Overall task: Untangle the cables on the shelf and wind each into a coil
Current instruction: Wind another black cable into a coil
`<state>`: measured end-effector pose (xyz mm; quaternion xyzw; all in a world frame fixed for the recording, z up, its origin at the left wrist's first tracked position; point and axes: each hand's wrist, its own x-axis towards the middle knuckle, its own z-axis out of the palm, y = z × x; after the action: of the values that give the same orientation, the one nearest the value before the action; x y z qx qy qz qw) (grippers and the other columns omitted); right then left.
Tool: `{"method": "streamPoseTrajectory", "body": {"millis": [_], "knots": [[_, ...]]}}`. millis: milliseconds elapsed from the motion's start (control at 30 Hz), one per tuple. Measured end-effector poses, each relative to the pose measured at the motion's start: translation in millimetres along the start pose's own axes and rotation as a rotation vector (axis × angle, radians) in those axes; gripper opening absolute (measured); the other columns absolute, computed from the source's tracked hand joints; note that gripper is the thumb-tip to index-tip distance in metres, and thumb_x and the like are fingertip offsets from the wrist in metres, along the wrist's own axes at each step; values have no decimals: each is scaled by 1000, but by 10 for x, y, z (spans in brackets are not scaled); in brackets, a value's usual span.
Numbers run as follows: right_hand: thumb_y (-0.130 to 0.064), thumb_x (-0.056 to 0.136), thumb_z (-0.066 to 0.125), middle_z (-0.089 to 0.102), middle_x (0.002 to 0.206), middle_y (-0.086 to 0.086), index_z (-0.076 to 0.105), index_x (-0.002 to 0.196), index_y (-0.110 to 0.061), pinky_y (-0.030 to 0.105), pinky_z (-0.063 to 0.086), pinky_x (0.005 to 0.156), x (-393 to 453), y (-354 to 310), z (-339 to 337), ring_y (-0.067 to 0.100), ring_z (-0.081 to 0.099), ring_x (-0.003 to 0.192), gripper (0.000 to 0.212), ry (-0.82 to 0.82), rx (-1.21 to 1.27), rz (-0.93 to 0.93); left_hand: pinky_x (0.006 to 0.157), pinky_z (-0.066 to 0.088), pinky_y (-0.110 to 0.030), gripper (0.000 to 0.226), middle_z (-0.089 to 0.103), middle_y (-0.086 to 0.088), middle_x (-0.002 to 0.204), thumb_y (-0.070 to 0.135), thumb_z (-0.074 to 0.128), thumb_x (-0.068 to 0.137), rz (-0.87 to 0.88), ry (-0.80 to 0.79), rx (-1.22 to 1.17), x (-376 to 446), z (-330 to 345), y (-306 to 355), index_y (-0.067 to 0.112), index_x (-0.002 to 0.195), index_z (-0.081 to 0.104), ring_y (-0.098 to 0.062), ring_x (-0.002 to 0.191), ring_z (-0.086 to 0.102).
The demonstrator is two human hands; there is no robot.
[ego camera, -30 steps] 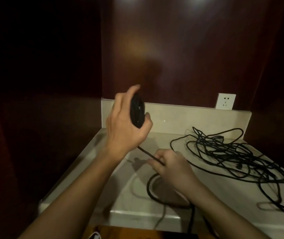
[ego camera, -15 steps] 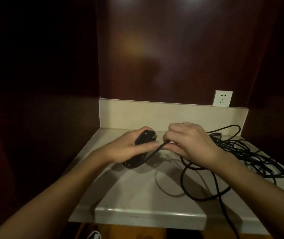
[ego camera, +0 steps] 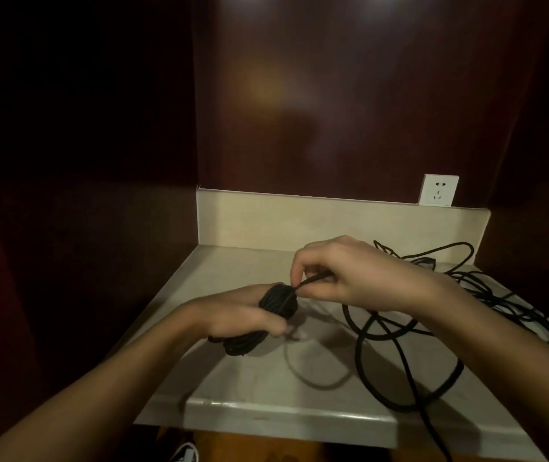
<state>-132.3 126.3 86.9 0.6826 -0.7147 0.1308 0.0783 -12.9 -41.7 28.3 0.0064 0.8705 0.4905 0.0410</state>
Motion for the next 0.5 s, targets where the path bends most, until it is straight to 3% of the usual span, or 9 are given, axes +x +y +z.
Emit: {"method": "streamPoseTrajectory", "body": {"millis": [100,200,267,333,433,500], "knots": [[-48,92,62,51,80,-18,57,116,-31,28,40,64,-41,96,34,4,50,70,30,64,-118,5,62,51,-25,49,66,-1,92,13,62,70,32,52,-223,-62,22,-7,12,119,58,-8,72,63],[-57,93,49,58,83,-13,62,111,-15,30,45,55,-106,248,88,14,59,67,47,303,-303,-148,69,56,-34,72,70,-12,111,20,65,61,71,-27,-355,-75,27,4,7,130,53,-23,86,68],[-49,99,47,62,85,2,62,105,-9,34,47,48,-150,359,193,21,61,71,44,455,-471,-251,81,57,-42,71,71,-18,115,16,63,60,70,-90,-502,-72,68,48,6,129,53,-34,97,70],[-34,103,49,59,84,7,56,106,-7,36,45,50,-170,439,323,24,57,72,27,563,-597,-295,95,53,-52,65,69,-26,113,11,61,59,92,-87,-639,-50,121,93,-2,123,57,-41,102,69],[-19,99,54,58,84,8,53,108,-7,37,42,60,-217,508,518,26,55,71,15,555,-651,-268,107,39,-62,69,60,-42,116,14,62,55,110,77,-609,-15,171,98,-19,116,55,-44,106,62],[-27,103,45,61,86,7,60,110,-7,36,45,63,-278,459,588,25,58,74,26,534,-639,-172,101,41,-57,70,59,-44,112,18,63,56,111,175,-614,6,199,101,-22,113,53,-41,103,56]]}}
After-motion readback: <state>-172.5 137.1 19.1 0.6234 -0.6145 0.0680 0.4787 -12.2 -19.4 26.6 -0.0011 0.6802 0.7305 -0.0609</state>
